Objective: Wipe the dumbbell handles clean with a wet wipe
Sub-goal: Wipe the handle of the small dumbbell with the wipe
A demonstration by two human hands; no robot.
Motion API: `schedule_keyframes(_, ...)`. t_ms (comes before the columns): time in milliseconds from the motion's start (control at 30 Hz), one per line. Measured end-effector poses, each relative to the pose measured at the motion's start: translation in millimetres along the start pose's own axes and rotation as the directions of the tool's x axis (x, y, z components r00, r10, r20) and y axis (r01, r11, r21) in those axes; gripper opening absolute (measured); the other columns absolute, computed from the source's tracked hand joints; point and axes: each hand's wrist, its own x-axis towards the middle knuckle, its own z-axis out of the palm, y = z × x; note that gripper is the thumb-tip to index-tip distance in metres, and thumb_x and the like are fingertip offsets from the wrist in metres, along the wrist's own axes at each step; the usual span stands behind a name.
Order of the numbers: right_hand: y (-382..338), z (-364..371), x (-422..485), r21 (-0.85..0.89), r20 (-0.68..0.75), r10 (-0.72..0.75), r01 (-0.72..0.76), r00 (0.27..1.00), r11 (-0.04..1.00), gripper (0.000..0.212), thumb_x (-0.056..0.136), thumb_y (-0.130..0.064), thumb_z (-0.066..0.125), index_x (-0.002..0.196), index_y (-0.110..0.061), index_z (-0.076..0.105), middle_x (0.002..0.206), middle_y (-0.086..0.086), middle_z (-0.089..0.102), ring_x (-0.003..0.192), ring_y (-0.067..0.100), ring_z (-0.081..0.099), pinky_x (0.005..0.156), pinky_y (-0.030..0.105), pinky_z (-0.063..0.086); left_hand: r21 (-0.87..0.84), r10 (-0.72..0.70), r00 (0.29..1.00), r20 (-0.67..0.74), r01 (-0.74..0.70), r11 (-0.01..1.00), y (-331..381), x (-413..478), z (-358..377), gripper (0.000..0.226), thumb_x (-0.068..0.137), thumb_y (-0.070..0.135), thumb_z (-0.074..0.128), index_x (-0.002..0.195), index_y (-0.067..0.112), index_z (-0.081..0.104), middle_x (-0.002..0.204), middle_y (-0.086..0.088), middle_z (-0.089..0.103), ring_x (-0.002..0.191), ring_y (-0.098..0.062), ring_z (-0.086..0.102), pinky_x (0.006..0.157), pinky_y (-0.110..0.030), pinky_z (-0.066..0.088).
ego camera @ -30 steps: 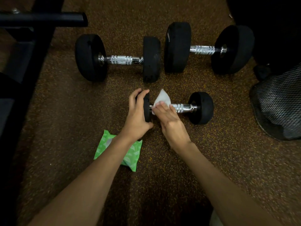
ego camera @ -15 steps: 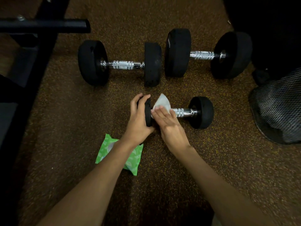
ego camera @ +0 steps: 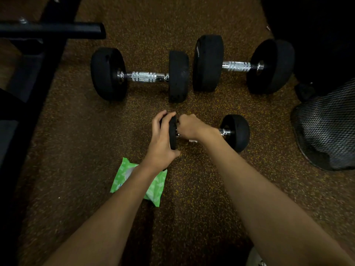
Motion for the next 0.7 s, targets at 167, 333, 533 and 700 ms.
schedule_keyframes(167,14,17,-14,0.016,-0.132,-0.125,0.128,0.983,0.992,0.031,0.092,-0.014,0.04,0.115,-0.003,0.057,0.114,0.024,0.061,0.102,0.041,0.058,0.085,0.042,0.047,-0.025,-0.001,1.0,-0.003,0.001,1.0,-2,-3,2,0.101,0.056,-0.012,0.074,0.142,0.017,0.031,0.148,-0.005,0.014,0.129,-0.002,0.02,0.094,0.007,0.022)
schedule_keyframes(333,12,-4,-1,0.044,0.04,-0.065,0.064,0.997,0.997,0.027,0.093,-0.018,0.039,0.091,-0.006,0.063,0.091,0.01,0.059,0.085,0.025,0.054,0.071,0.03,0.04,-0.009,-0.007,1.0,-0.005,0.007,1.0,-2,-3,2,0.102,0.055,-0.01,0.075,0.143,0.018,0.031,0.148,-0.005,0.014,0.128,-0.002,0.019,0.09,0.008,0.024)
schedule_keyframes(533,1,-22,5,0.134,0.16,0.034,-0.056,0.987,0.989,0.022,0.09,-0.014,0.044,0.069,-0.014,0.051,0.076,0.003,0.053,0.066,0.015,0.047,0.055,0.027,0.034,-0.009,-0.022,1.0,0.013,0.022,1.0,0,-2,0,0.105,0.055,-0.009,0.077,0.144,0.02,0.029,0.148,-0.002,0.011,0.126,0.001,0.019,0.089,0.006,0.03)
schedule_keyframes(700,8,9,0,0.141,-0.062,0.014,-0.006,0.998,0.99,0.025,0.09,-0.016,0.041,0.103,-0.003,0.058,0.109,0.019,0.06,0.095,0.035,0.058,0.078,0.04,0.048,-0.012,-0.011,1.0,0.003,0.011,1.0,0,-3,1,0.103,0.056,-0.012,0.075,0.143,0.019,0.03,0.149,-0.004,0.012,0.127,-0.001,0.019,0.088,0.008,0.026)
